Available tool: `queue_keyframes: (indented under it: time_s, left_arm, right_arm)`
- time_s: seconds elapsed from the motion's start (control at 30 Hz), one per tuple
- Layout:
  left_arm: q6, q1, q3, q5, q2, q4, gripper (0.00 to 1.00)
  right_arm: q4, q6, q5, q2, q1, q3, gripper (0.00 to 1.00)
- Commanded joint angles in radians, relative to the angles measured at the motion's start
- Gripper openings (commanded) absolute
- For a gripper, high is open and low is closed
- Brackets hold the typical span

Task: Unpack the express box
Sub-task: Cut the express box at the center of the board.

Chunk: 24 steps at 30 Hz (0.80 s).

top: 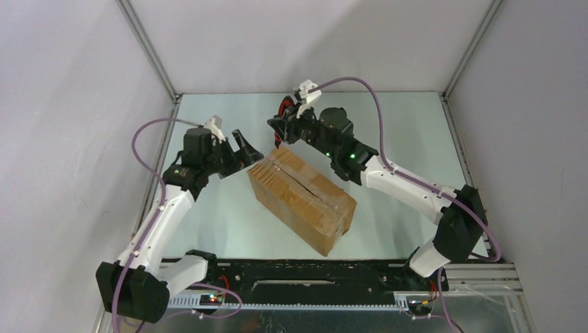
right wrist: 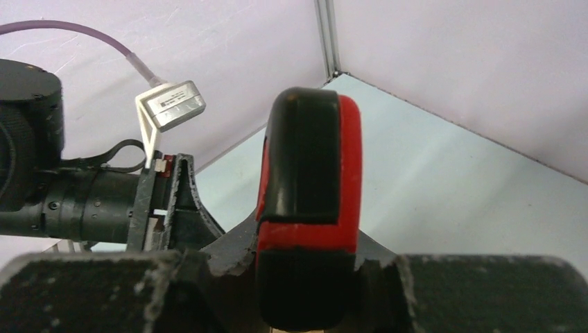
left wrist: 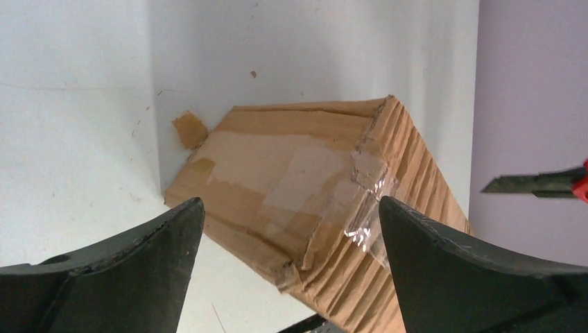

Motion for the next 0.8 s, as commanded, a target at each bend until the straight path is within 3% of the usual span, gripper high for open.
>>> queue_keyframes:
  time_s: [0.0,0.23,0.77]
  left_arm:
    - [0.002,-0.008,0.011,-0.005,-0.074,-0.075,0.99]
    - [-0.075,-0.106,-0.077,-0.051,-0.148,-0.055,0.99]
    - [-0.205,-0.107,-0.198,-0.133,-0.172,0.016,0.83]
  right_arm:
    - [0.118,-0.037,0.020,0.019,0.028,0.013,0.00]
    - [0.153,-0.093,0.076,0.053,0.090,0.010,0.00]
    - [0.321,-0.166,0.234,-0.014,0.154,-0.190,0.00]
